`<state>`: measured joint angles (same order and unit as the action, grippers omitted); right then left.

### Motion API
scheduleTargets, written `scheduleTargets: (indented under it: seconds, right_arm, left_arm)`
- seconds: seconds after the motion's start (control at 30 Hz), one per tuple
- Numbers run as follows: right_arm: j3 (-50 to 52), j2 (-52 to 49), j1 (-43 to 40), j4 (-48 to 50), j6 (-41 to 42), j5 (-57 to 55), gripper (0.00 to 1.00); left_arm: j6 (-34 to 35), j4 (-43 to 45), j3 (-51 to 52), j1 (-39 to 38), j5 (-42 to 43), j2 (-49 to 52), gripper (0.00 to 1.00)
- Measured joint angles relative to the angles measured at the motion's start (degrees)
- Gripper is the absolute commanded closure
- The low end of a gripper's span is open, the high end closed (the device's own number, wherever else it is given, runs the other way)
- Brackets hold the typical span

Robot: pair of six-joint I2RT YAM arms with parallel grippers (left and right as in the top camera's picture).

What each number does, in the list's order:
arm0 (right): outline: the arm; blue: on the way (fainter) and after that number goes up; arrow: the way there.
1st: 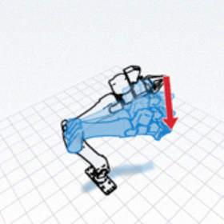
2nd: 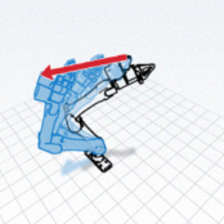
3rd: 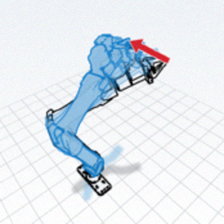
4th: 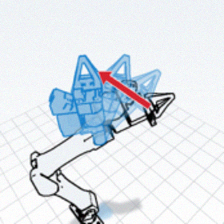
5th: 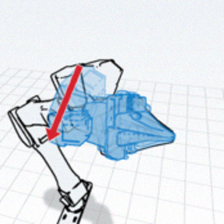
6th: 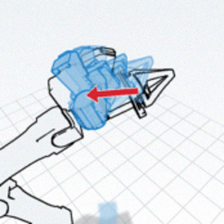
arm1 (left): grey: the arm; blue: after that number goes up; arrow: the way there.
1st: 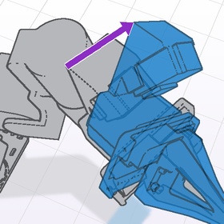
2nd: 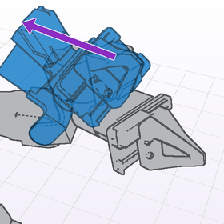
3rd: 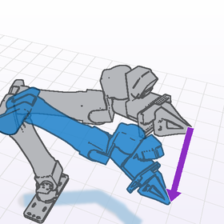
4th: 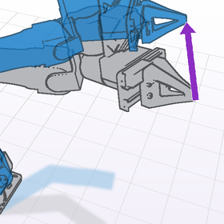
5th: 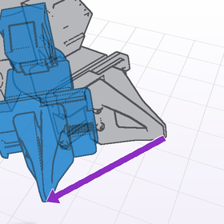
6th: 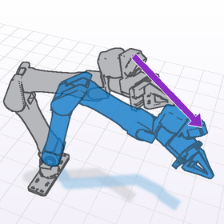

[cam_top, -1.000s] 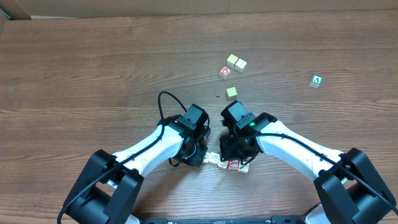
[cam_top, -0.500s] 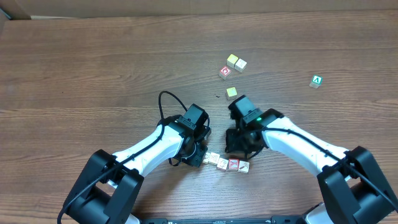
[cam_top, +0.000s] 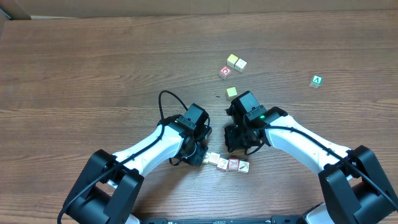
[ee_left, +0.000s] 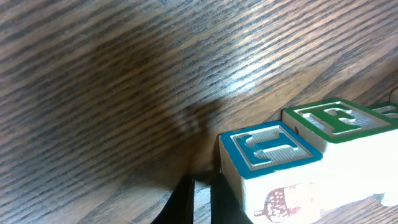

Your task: Flip 5 blocks

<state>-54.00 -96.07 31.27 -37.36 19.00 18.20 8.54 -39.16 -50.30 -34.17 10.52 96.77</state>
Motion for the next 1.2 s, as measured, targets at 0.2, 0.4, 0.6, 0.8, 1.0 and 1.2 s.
scheduleTargets:
  seconds: [0.2, 0.4, 0.6, 0.8, 1.0, 1.2]
  right_arm:
    - [0.00, -0.96, 1.53, 3.06, 0.24, 1.40, 0.87]
    - [0.00, -2.12, 2.91, 2.12, 2.21, 0.79, 0.91]
    - [-0.79, -1.97, -0.55, -4.76, 4.20, -2.40, 0.91]
    - [-2.36, -0.48, -7.76, -15.45, 4.85, -6.12, 0.91]
    - [-1.92, -0.42, -8.76, -22.75, 5.44, -8.13, 0.91]
    - [1.22, -0.42, -8.66, -25.44, 7.74, -7.98, 0.91]
  left_arm:
    - [0.00, 0.02, 0.00, 0.00, 0.00, 0.00, 0.95]
    - [0.00, 0.02, 0.00, 0.02, 0.00, 0.00, 0.95]
    - [-0.02, 0.02, 0.00, 0.00, 0.00, 0.00, 0.94]
    - [-0.02, 0.02, 0.00, 0.02, 0.00, 0.00, 0.94]
    - [-0.02, 0.02, 0.00, 0.00, -0.02, 0.00, 0.94]
    - [-0.02, -0.04, 0.00, 0.00, 0.00, 0.00, 0.95]
